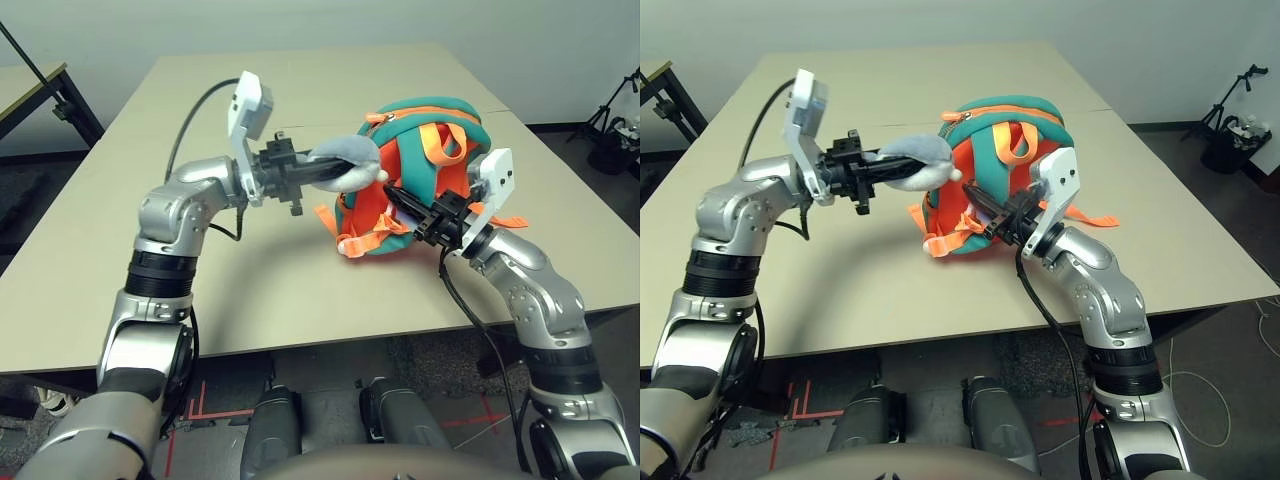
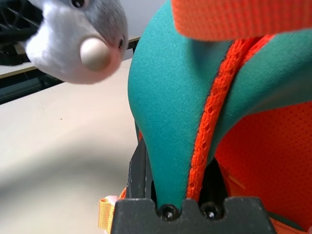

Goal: Put the pencil case into the backpack and zip it.

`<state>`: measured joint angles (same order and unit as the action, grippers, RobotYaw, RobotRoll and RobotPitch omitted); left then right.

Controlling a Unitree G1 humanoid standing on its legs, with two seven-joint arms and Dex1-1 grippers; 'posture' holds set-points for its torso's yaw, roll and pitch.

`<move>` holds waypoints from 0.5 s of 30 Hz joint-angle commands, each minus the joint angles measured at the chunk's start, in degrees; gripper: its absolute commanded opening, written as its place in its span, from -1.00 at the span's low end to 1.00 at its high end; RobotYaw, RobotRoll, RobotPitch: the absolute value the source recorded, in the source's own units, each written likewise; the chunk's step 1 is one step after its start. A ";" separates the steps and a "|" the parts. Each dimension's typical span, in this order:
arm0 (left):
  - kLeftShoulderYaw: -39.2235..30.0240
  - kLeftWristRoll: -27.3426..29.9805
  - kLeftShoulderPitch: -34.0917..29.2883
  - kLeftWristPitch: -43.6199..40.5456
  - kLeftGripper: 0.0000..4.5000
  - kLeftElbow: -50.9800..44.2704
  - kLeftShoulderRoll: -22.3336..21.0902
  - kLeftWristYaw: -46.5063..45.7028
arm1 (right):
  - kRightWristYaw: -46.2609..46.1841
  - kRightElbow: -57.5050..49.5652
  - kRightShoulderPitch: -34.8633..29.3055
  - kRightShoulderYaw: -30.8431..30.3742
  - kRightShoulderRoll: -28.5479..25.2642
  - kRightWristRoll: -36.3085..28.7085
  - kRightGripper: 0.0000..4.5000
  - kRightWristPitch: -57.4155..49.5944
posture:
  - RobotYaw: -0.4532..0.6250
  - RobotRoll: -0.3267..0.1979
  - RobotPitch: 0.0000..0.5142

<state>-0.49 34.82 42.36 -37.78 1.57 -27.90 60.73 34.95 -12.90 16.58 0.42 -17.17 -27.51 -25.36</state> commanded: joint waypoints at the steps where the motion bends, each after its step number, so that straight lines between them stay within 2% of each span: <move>1: -1.62 1.75 -0.35 -1.78 -0.83 -3.50 -2.40 0.35 | 1.30 0.42 0.56 -1.82 0.29 -0.10 -0.94 -0.15 | -0.40 0.25 -0.99; 6: -3.50 3.29 -1.93 -3.53 -0.83 -5.73 -4.81 -0.27 | 1.42 0.08 0.55 -1.60 0.05 -0.31 -0.94 -0.43 | -0.40 0.25 -0.97; 15: -5.43 2.32 -3.28 -2.63 -0.83 -4.31 -8.55 -1.03 | 1.40 -0.59 -0.10 -1.42 -0.18 -0.39 -0.94 -0.85 | -0.41 0.25 -0.95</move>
<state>-4.01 36.91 39.59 -40.77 -3.42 -35.20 59.71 35.70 -12.95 16.70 0.24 -17.28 -27.56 -25.54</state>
